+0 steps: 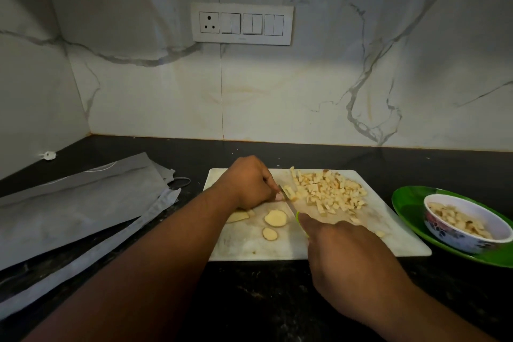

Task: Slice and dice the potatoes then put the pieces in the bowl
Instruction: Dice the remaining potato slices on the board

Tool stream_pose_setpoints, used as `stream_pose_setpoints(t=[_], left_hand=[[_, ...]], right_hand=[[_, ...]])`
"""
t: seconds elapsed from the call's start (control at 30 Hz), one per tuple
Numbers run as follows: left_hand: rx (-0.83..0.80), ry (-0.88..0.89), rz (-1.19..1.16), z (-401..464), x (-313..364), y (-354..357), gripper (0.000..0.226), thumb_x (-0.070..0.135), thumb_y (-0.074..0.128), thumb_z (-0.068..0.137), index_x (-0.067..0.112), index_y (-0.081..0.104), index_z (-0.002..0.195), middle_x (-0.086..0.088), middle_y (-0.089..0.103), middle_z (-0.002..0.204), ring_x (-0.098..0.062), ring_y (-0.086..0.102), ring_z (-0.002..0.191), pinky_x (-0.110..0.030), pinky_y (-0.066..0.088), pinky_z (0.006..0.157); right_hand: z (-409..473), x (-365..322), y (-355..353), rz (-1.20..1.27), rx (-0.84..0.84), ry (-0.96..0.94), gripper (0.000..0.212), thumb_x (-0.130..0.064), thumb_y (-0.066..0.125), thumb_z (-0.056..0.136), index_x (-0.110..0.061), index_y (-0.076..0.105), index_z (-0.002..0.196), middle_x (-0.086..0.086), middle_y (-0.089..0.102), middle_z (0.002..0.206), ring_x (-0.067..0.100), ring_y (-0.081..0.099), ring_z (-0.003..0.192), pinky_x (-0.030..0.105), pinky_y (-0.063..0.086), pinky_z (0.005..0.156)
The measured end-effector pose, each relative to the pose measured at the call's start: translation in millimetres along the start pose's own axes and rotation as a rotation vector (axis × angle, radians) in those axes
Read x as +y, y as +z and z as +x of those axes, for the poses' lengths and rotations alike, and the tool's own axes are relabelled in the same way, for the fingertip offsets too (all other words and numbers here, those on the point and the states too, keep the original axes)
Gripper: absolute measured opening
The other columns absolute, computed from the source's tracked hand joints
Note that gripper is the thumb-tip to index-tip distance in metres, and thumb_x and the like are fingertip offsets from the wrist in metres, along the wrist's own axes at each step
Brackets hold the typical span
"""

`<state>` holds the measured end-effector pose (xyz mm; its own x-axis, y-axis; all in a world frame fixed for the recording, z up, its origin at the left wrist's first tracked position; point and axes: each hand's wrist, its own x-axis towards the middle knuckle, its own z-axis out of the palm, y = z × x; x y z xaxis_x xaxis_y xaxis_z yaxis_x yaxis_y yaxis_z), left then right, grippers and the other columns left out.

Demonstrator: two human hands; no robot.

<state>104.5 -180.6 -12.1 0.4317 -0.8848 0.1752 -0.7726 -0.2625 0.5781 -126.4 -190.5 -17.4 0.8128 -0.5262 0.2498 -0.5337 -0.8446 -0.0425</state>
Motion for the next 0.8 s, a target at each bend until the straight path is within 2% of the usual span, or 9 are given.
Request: stream_pose_setpoints(t=[0.07,0.2,0.33,0.47,0.67,0.8], left_hand=[[-0.006,-0.007,-0.009,-1.9,-1.1,-0.4,0.013,0.028,0.091,0.079,0.022,0.085,0.088,0.014,0.076,0.084,-0.003,0.069,0.086,-0.022,0.056,0.086],[0.015,-0.020,-0.049,-5.1,-3.3,-1.5,0.012,0.028,0.094,0.075,0.023,0.083,0.077,0.014,0.076,0.076,-0.001,0.070,0.081,-0.019,0.054,0.078],[0.002,-0.030,-0.042,-8.0,-2.1,-2.1,0.008,0.025,0.091,0.080,0.023,0.084,0.083,0.013,0.076,0.081,-0.002,0.069,0.085,-0.021,0.056,0.083],[-0.004,-0.024,-0.043,-8.5,-3.2,-3.0,0.006,0.021,0.087,0.083,0.023,0.085,0.088,0.017,0.074,0.081,-0.004,0.069,0.087,-0.024,0.056,0.084],[-0.001,-0.028,-0.015,-5.4,-0.4,-3.2,0.007,0.019,0.087,0.082,0.020,0.084,0.088,0.010,0.077,0.083,-0.008,0.069,0.086,-0.032,0.059,0.090],[0.001,-0.031,-0.018,-5.0,-0.4,-3.4,0.007,0.020,0.088,0.081,0.019,0.085,0.088,0.009,0.078,0.085,-0.007,0.069,0.087,-0.031,0.059,0.091]], right_hand=[[-16.5,0.5,-4.0,-0.002,-0.011,-0.006,0.063,-0.035,0.038,0.099,-0.036,0.012,0.157,-0.004,0.065,0.110,0.017,0.062,0.097,0.031,0.044,0.076],[-24.4,0.9,-9.3,0.007,0.036,0.042,0.060,-0.037,0.034,0.100,-0.039,0.013,0.155,-0.004,0.067,0.108,0.016,0.062,0.098,0.032,0.046,0.079],[4.1,-1.5,-3.5,-0.002,0.133,0.049,0.061,-0.031,0.040,0.098,-0.034,0.020,0.155,-0.005,0.068,0.106,0.017,0.062,0.094,0.032,0.046,0.076],[28.0,-6.7,7.9,0.003,0.109,0.033,0.057,-0.026,0.045,0.095,-0.031,0.031,0.150,-0.001,0.067,0.108,0.020,0.062,0.095,0.032,0.046,0.074],[26.1,-4.4,14.8,0.029,0.055,0.008,0.067,-0.026,0.046,0.093,-0.031,0.023,0.155,-0.002,0.066,0.115,0.019,0.061,0.100,0.032,0.047,0.080],[6.6,-0.9,9.0,0.025,0.042,-0.028,0.065,-0.030,0.042,0.096,-0.031,0.019,0.157,-0.005,0.068,0.109,0.014,0.060,0.093,0.030,0.048,0.077]])
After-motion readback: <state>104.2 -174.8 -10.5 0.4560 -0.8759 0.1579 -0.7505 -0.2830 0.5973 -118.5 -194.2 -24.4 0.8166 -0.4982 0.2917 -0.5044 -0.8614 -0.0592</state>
